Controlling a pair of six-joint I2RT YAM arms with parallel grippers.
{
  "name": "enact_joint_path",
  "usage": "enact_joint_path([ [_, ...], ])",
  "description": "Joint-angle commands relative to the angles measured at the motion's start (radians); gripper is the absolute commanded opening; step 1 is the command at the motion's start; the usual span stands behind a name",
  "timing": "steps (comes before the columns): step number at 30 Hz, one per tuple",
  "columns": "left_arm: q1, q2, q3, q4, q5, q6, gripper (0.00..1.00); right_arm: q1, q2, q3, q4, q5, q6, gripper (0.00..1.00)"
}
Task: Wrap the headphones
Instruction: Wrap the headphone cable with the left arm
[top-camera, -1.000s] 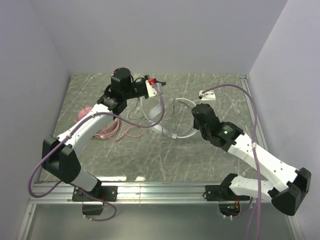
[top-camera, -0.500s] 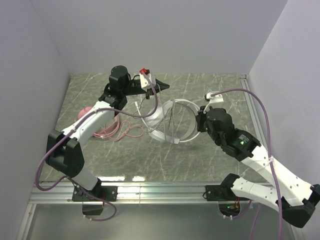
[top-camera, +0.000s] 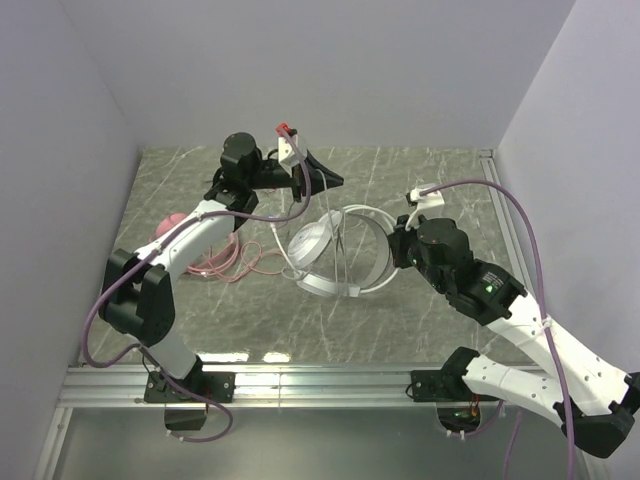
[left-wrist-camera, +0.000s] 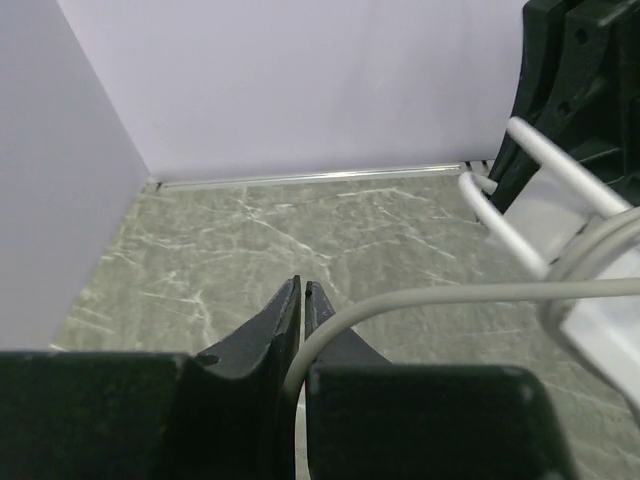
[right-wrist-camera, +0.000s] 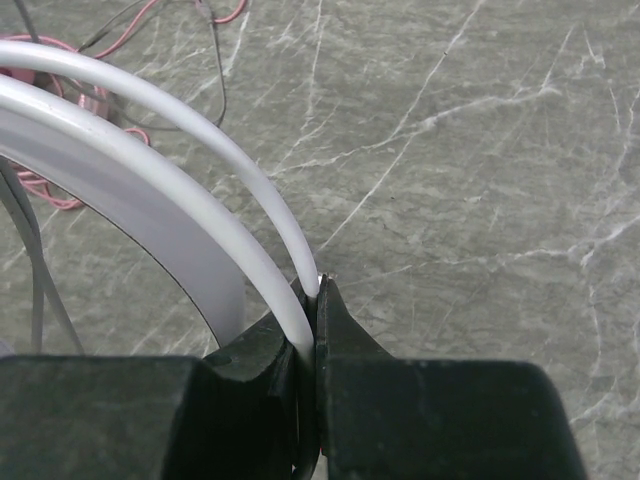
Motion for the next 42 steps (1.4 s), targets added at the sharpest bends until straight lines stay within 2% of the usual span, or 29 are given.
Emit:
enact_joint_path([
  [1, 0.005, 0.028, -0.024, 0.103, 0.000, -0.110, 0.11, 0.012, -0.044, 0.071, 0.088, -0.063, 0.028, 0.00],
  [11, -0.007, 0.079, -0.115, 0.307, -0.044, -0.273, 0.09, 0.012, -0.011, 0.204, 0.086, -0.089, 0.028, 0.00],
  [17, -0.019, 0.107, -0.184, 0.474, -0.054, -0.447, 0.08, 0.010, 0.029, 0.307, 0.074, -0.087, 0.008, 0.00],
  [21, -0.042, 0.142, -0.193, 0.511, -0.064, -0.532, 0.06, 0.010, 0.044, 0.361, 0.069, -0.083, 0.000, 0.00],
  [26, -0.084, 0.163, -0.201, 0.479, -0.101, -0.527, 0.07, 0.010, 0.067, 0.416, 0.057, -0.067, 0.009, 0.00],
  [34, -0.154, 0.177, -0.288, 0.652, -0.127, -0.603, 0.07, 0.010, 0.095, 0.482, 0.049, -0.026, 0.063, 0.00],
  [42, -0.213, 0.119, -0.406, 0.680, -0.233, -0.572, 0.09, 0.010, 0.119, 0.556, 0.027, 0.023, 0.072, 0.00],
])
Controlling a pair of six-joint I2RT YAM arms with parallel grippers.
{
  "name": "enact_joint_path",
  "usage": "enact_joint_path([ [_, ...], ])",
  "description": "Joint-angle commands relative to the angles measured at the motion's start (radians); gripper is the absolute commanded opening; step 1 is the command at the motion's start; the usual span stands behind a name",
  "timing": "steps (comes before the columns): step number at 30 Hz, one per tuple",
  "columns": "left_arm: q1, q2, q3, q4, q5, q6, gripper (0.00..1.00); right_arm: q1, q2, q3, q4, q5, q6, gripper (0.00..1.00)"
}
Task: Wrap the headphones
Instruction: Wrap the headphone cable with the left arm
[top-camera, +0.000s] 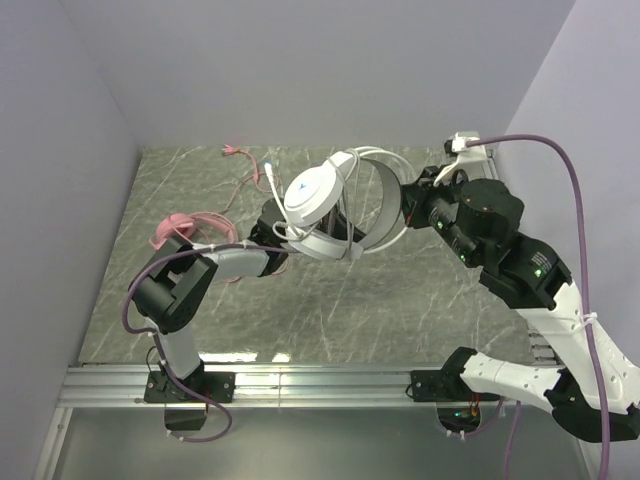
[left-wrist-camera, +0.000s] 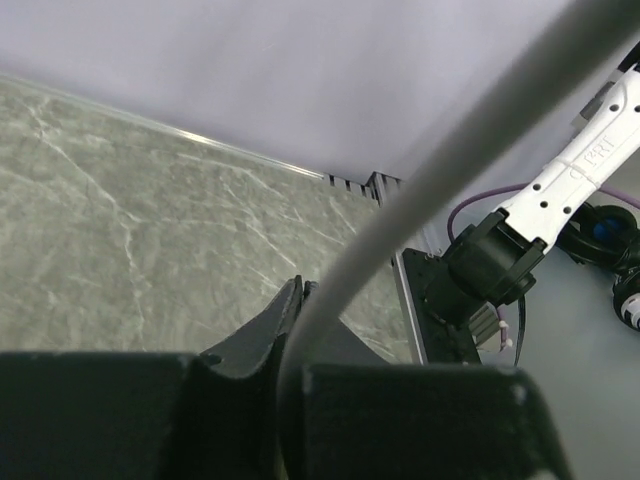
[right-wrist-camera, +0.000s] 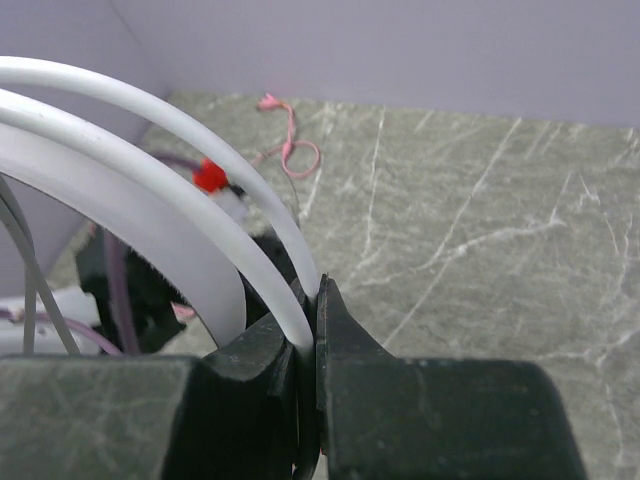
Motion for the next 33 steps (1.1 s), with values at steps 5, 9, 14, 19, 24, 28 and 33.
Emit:
enact_joint_path([
  [5, -0.028, -0.083, -0.134, 0.122, -0.091, -0.020, 0.12, 0.007, 0.027, 0.154, 0.099, 0.035, 0.076, 0.00],
  [9, -0.057, -0.106, -0.228, 0.180, -0.105, -0.027, 0.11, 0.006, 0.033, 0.162, 0.102, 0.042, 0.096, 0.00],
  [14, -0.083, -0.171, -0.303, 0.147, -0.169, 0.020, 0.10, 0.006, 0.045, 0.176, 0.088, 0.077, 0.104, 0.00],
  [19, -0.114, -0.209, -0.334, 0.102, -0.191, 0.056, 0.09, 0.006, 0.059, 0.185, 0.096, 0.107, 0.108, 0.00],
  [24, -0.151, -0.217, -0.361, 0.117, -0.203, 0.049, 0.09, 0.004, 0.094, 0.254, 0.065, 0.150, 0.104, 0.00],
  [28, -0.177, -0.221, -0.371, 0.100, -0.226, 0.069, 0.09, -0.005, 0.115, 0.303, 0.050, 0.181, 0.105, 0.00],
  [33, -0.203, -0.220, -0.374, 0.102, -0.249, 0.069, 0.09, -0.023, 0.158, 0.350, 0.033, 0.209, 0.110, 0.00],
])
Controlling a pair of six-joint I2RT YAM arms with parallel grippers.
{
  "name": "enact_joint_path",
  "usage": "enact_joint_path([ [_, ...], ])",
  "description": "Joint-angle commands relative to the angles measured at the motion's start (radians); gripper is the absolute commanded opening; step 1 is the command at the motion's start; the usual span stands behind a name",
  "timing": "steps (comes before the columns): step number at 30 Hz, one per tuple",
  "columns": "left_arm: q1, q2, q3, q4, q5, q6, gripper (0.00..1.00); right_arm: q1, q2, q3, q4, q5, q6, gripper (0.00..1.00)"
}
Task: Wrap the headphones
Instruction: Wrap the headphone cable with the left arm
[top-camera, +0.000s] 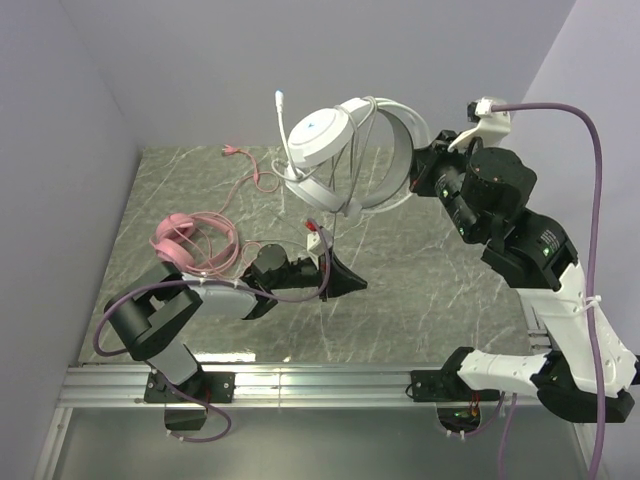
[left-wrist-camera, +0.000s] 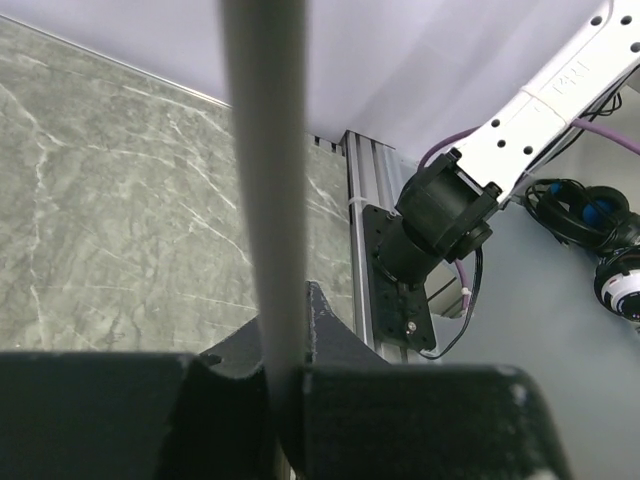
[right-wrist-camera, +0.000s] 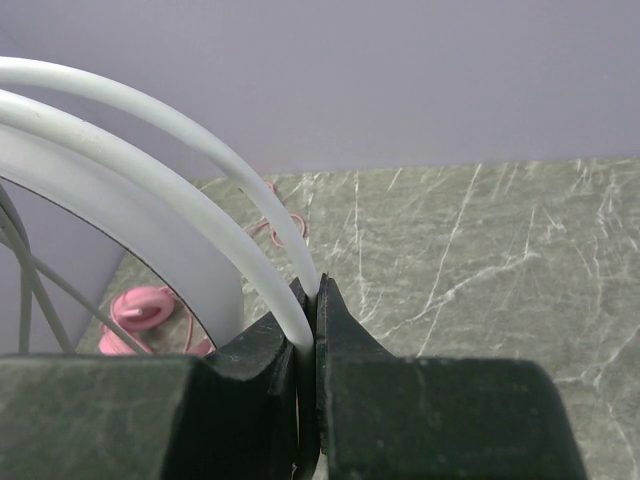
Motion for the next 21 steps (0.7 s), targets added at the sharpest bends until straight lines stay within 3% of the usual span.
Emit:
enact_joint_path([
  [1, -0.017, -0.029, -0.007, 0.014, -0.035, 0.021, 0.09, -0.024, 0.019, 0.093, 0.070, 0.048, 0.053, 0.00],
  [21, -0.091, -0.166, -0.094, -0.069, -0.101, 0.050, 0.08, -0.343, 0.171, 0.092, 0.095, -0.164, 0.164, 0.00],
])
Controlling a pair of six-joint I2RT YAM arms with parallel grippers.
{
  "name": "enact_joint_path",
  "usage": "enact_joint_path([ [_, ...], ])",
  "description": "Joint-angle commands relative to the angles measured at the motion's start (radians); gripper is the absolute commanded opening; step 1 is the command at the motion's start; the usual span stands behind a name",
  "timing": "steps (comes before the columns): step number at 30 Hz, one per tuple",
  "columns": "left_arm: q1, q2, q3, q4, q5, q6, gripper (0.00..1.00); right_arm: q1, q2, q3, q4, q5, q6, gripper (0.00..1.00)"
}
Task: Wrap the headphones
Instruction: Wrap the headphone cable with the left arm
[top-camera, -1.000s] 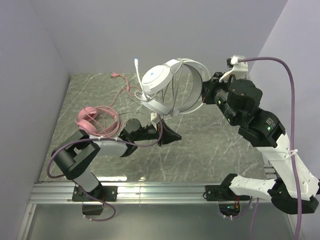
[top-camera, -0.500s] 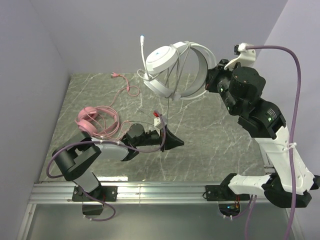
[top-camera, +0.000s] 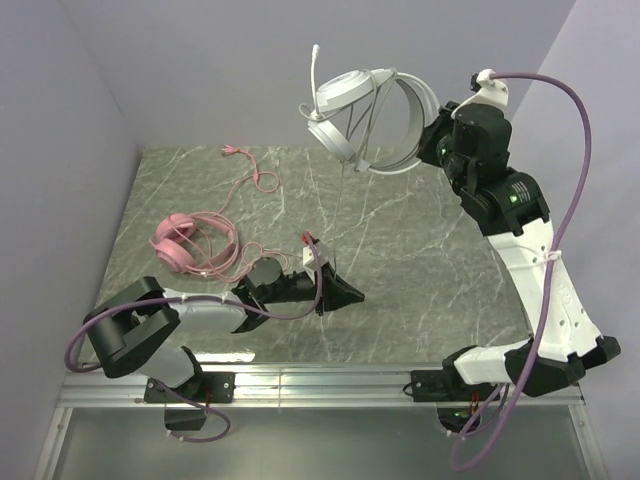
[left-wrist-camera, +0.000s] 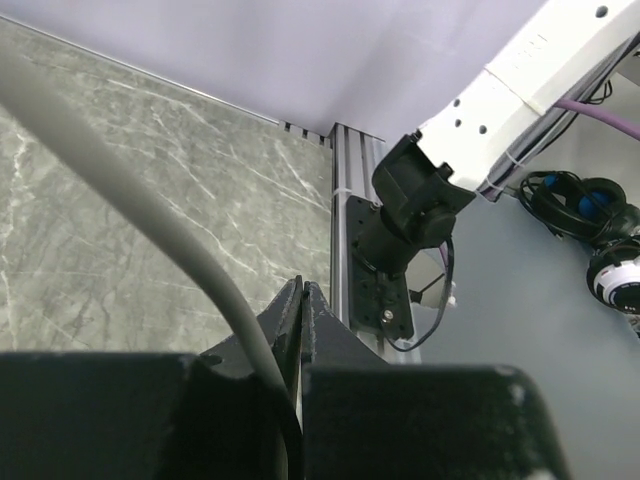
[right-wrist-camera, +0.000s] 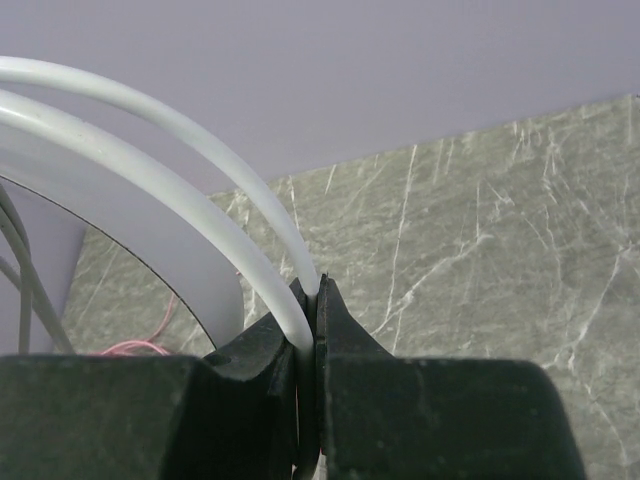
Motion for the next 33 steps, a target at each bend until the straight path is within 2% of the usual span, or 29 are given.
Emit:
enact_joint_path([
  [1, -0.023, -0.050, -0.015, -0.016, -0.019, 0.015, 0.08, -0.057, 0.008, 0.017, 0.115, -0.049, 0.080, 0.00],
  [5, -0.038, -0.084, -0.050, -0.034, -0.057, 0.021, 0.08, -0.103, 0.031, 0.008, 0.116, -0.070, 0.109, 0.00],
  [14, -0.044, -0.122, -0.093, -0.027, -0.066, -0.002, 0.07, -0.152, 0.063, -0.043, 0.141, -0.011, 0.143, 0.00],
  [19, -0.046, -0.230, -0.070, -0.187, -0.100, 0.053, 0.07, -0.163, 0.076, -0.083, 0.144, 0.025, 0.135, 0.00],
  [26, -0.049, -0.378, -0.009, -0.520, -0.176, 0.151, 0.06, -0.166, 0.088, -0.147, 0.147, 0.106, 0.132, 0.00],
  [33, -0.049, -0.504, 0.038, -0.668, -0.233, 0.216, 0.03, -0.166, 0.090, -0.227, 0.154, 0.172, 0.129, 0.00],
])
